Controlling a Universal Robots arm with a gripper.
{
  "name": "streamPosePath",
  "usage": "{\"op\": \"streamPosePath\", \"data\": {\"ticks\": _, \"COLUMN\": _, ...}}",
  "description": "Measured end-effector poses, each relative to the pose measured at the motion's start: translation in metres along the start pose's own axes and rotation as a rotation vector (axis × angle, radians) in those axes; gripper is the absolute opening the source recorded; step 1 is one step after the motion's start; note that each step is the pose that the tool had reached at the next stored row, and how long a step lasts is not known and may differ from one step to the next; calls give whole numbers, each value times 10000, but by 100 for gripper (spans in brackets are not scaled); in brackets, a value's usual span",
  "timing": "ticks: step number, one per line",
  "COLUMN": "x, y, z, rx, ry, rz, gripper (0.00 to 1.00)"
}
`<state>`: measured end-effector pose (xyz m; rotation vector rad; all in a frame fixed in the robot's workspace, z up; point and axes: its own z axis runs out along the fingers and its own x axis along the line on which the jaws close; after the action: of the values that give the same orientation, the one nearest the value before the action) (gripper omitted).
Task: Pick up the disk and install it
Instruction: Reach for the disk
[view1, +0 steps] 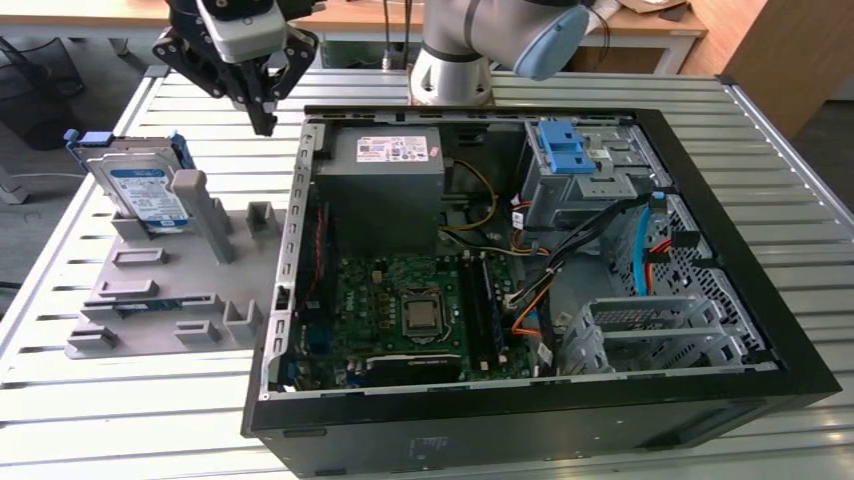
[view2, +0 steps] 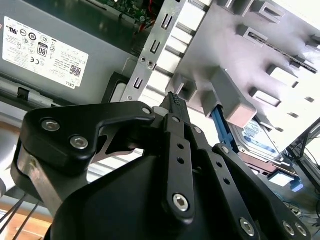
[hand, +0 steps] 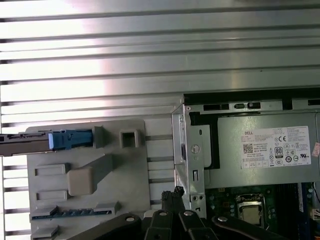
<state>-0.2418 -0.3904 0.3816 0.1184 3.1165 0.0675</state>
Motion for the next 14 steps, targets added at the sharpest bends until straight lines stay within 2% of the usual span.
{"op": "streamPosePath", "data": {"ticks": 6, "x": 33, "y": 1, "z": 7, "rx": 3, "ry": 33, "rz": 1, "gripper": 11}}
{"op": "streamPosePath", "data": {"ticks": 14, "x": 51, "y": 0, "z": 10, "rx": 2, "ry": 35, "rz": 1, "gripper": 11}}
